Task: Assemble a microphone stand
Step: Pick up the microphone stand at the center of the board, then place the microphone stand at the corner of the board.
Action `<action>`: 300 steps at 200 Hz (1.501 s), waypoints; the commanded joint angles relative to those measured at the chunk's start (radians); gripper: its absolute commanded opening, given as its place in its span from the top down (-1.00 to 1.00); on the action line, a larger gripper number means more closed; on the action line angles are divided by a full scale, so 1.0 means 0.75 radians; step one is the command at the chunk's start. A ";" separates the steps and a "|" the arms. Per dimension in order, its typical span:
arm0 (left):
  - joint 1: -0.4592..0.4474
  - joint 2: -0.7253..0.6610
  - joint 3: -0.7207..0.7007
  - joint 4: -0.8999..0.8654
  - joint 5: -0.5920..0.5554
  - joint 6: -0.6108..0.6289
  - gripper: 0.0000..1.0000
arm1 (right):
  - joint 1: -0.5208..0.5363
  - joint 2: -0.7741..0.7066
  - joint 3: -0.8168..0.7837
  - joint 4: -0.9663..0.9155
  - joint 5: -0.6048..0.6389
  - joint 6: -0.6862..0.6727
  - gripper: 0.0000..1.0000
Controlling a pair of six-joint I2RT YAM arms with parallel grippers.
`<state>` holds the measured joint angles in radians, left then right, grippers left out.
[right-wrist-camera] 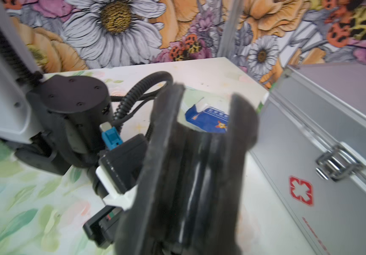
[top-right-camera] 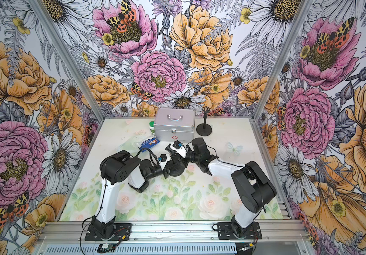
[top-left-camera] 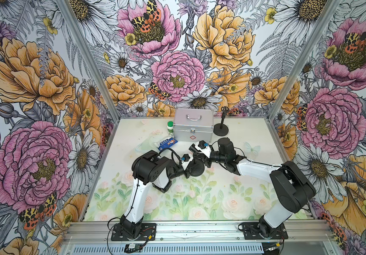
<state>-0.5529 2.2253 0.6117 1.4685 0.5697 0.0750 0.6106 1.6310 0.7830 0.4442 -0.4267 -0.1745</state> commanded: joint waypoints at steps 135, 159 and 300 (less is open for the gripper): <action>-0.010 -0.304 -0.177 -0.076 0.009 -0.017 0.22 | 0.131 -0.153 -0.098 0.136 0.642 0.220 1.00; 0.005 -0.400 -0.208 -0.075 0.016 -0.016 0.16 | 0.026 -0.231 -0.087 0.090 0.615 0.258 1.00; 0.070 -0.615 -0.381 -0.075 -0.074 -0.018 -0.05 | -0.658 -0.011 0.389 -0.053 0.514 0.151 1.00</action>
<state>-0.5156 1.7733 0.3374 1.4029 0.5388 0.0574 0.1856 1.5291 0.9577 0.3416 -0.0051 -0.0353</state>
